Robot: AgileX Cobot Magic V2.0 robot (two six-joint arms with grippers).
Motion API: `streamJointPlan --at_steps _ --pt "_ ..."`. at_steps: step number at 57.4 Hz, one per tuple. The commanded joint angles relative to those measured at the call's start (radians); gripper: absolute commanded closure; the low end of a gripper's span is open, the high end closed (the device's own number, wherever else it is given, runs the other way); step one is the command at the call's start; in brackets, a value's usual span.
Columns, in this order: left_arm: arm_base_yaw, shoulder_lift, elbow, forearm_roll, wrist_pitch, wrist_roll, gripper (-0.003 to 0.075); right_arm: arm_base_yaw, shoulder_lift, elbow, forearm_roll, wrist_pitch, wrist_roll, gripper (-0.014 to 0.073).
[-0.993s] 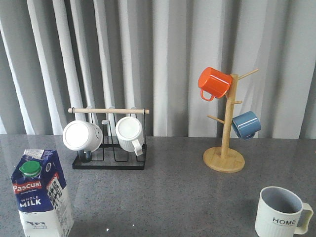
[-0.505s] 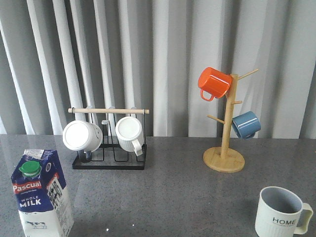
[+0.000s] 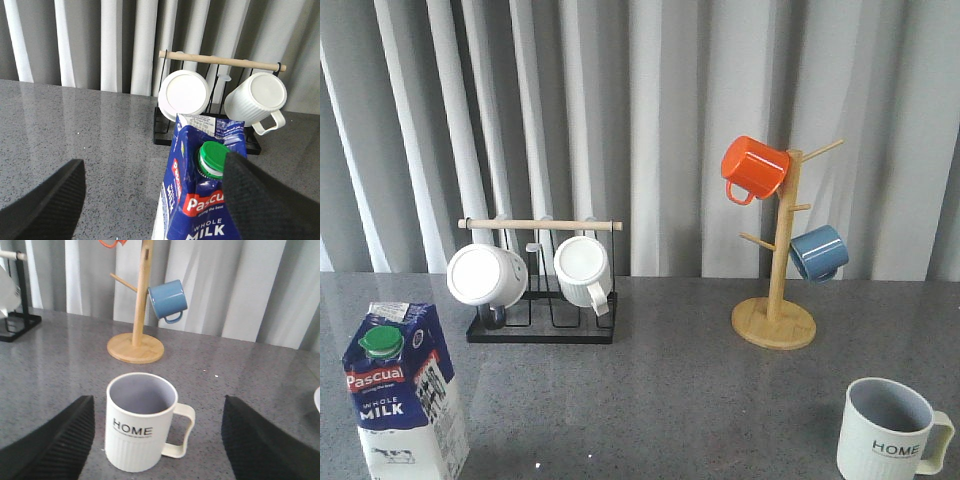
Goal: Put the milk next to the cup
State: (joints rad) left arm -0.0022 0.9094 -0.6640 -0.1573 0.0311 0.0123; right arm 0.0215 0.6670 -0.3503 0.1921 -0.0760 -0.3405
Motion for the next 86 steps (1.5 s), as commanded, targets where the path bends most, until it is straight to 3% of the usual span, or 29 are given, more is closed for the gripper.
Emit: streamJointPlan --at_steps 1,10,31,50,64,77,86 --pt "-0.008 -0.006 -0.035 -0.006 -0.072 0.001 0.0186 -0.007 0.055 0.065 0.051 -0.31 -0.085 0.0066" --pt "-0.008 -0.006 -0.035 -0.006 -0.072 0.001 0.0186 -0.007 0.167 0.097 0.225 -0.421 -0.086 0.0066" --pt "-0.008 -0.006 -0.035 -0.006 -0.072 0.001 0.0186 -0.007 0.476 0.097 0.122 -0.593 -0.098 0.0066" --pt "-0.008 -0.005 -0.035 -0.006 -0.072 0.001 0.0186 -0.007 0.64 0.097 0.174 -0.737 -0.085 0.0066" --pt "-0.008 -0.005 -0.035 -0.006 -0.072 0.001 0.0186 -0.016 0.72 0.078 0.075 -0.76 -0.082 0.0066" --pt "-0.008 -0.005 -0.035 -0.006 -0.072 0.001 0.0186 -0.19 0.739 0.074 -0.117 -0.76 0.121 0.0066" --pt "-0.008 -0.005 -0.035 -0.006 -0.072 0.001 0.0186 -0.244 0.737 0.039 -0.237 -0.706 0.181 0.0066"
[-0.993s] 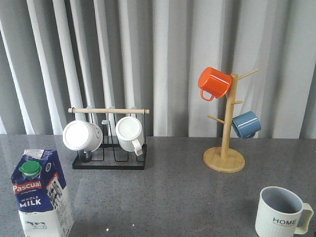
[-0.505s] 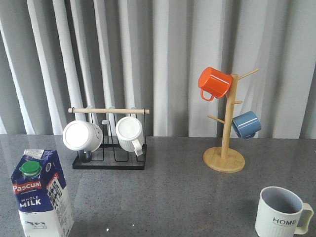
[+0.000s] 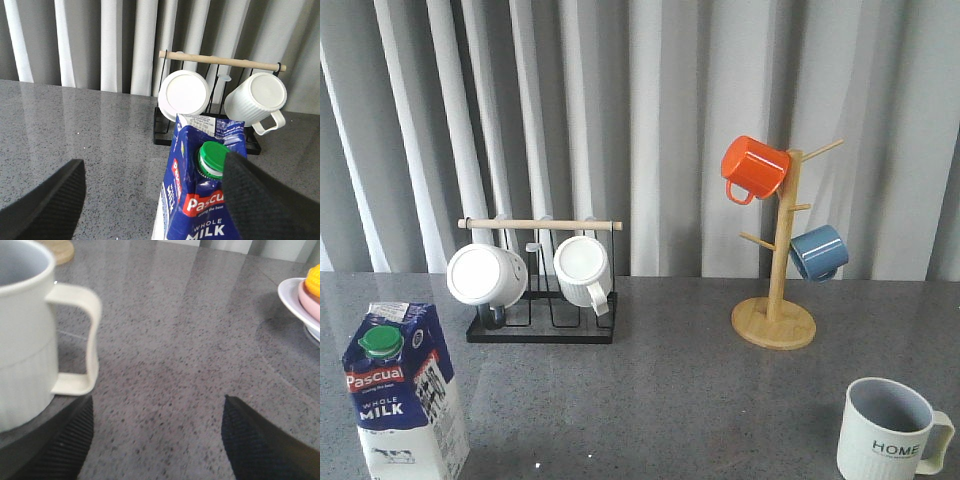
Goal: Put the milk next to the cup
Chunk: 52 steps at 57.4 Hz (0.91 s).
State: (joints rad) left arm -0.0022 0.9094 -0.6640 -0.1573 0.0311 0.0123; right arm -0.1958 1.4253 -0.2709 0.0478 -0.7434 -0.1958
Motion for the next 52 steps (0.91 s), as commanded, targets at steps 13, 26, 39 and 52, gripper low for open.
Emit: streamJointPlan --at_steps 13,26,39,52 --pt "-0.008 -0.005 -0.035 -0.006 -0.072 0.001 0.0186 -0.03 -0.014 -0.057 -0.173 -0.036 0.077 0.0066" --pt "-0.008 -0.005 -0.035 -0.006 -0.072 0.001 0.0186 -0.03 0.03 -0.07 -0.189 -0.087 0.084 0.0066" --pt "-0.008 -0.005 -0.035 -0.006 -0.072 0.001 0.0186 -0.03 0.081 -0.083 -0.204 -0.163 0.084 0.0066" --pt "-0.008 -0.005 -0.035 -0.006 -0.072 0.001 0.0186 -0.03 0.132 -0.083 -0.175 -0.231 0.084 0.0066"
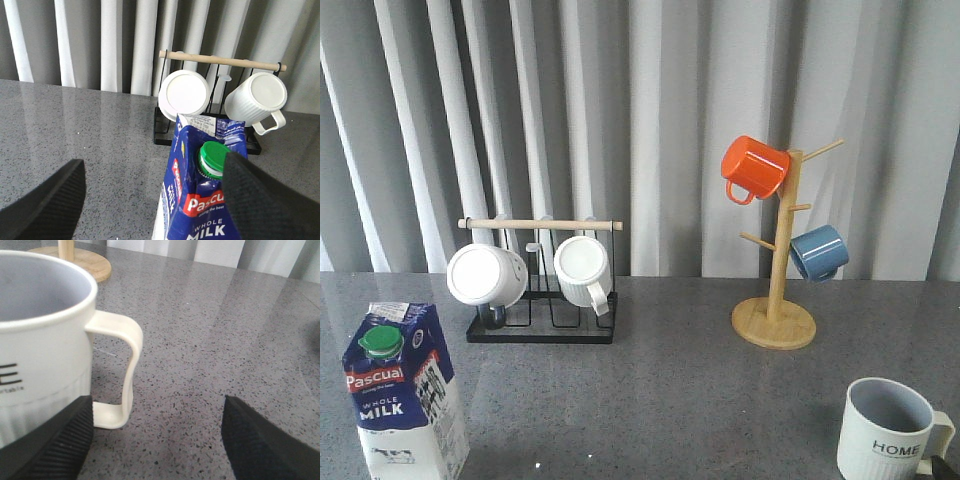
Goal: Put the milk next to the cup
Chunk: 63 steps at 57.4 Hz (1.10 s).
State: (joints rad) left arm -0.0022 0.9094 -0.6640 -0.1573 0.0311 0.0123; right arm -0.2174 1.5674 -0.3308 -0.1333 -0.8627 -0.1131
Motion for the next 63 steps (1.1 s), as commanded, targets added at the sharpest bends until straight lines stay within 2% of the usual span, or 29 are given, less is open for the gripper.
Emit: streamJointPlan --at_steps 1,28,33,39,49,59,63 --pt "-0.008 -0.005 -0.035 -0.006 -0.072 0.001 0.0186 -0.009 -0.006 -0.023 0.006 -0.118 0.001 0.0066" --pt "-0.008 -0.005 -0.035 -0.006 -0.072 0.001 0.0186 -0.009 0.081 -0.107 0.004 -0.148 0.032 0.0067" --pt "-0.008 -0.005 -0.035 -0.006 -0.072 0.001 0.0186 -0.009 0.105 -0.116 0.004 -0.15 0.056 0.0093" --pt "-0.008 -0.005 -0.035 -0.006 -0.072 0.001 0.0186 -0.009 0.126 -0.128 0.004 -0.155 0.084 0.0225" --pt "-0.008 -0.005 -0.035 -0.006 -0.072 0.001 0.0186 -0.005 0.13 -0.132 -0.001 -0.142 0.089 0.061" --pt "-0.008 -0.005 -0.035 -0.006 -0.072 0.001 0.0186 -0.006 0.13 -0.132 -0.003 -0.142 0.19 0.0604" --pt "-0.008 -0.005 -0.035 -0.006 -0.072 0.001 0.0186 -0.006 0.123 -0.132 -0.056 -0.146 0.229 0.0604"
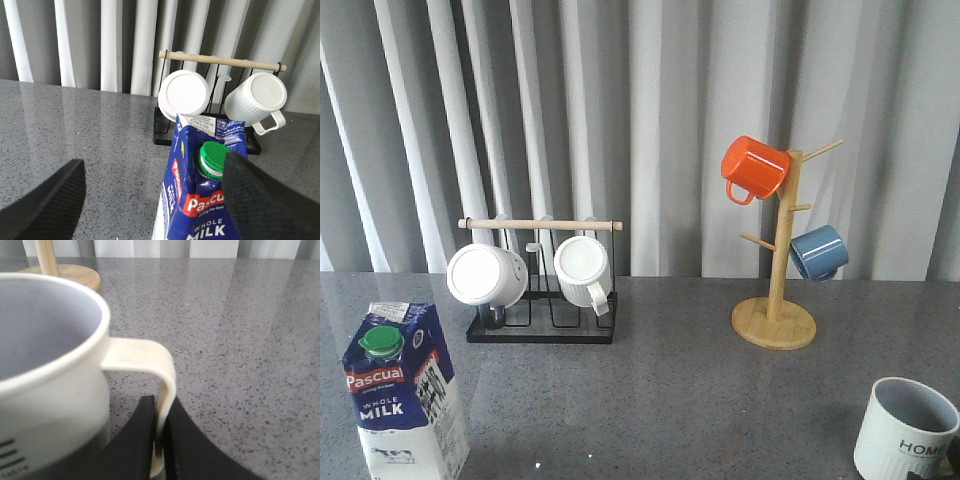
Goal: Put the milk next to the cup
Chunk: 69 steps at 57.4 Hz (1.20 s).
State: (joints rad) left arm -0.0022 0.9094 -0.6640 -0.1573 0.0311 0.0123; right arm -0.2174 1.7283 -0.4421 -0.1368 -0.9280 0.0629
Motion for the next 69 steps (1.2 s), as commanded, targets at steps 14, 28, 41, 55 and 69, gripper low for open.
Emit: streamJointPlan --at_steps 14,28,41,55,69 --pt "-0.008 -0.005 -0.035 -0.006 -0.072 0.001 0.0186 0.135 -0.111 -0.072 -0.112 -0.02 0.024 0.0599" --pt "-0.008 -0.005 -0.035 -0.006 -0.072 0.001 0.0186 0.419 -0.122 -0.178 0.238 0.13 -0.063 0.0598" --pt "-0.008 -0.005 -0.035 -0.006 -0.072 0.001 0.0186 0.64 -0.052 -0.253 0.574 0.104 -0.319 0.0598" --pt "-0.008 -0.005 -0.035 -0.006 -0.072 0.001 0.0186 0.74 0.025 -0.269 0.711 0.002 -0.37 0.0598" --pt "-0.008 -0.005 -0.035 -0.006 -0.072 0.001 0.0186 0.744 0.073 -0.269 0.739 0.009 -0.37 0.0596"
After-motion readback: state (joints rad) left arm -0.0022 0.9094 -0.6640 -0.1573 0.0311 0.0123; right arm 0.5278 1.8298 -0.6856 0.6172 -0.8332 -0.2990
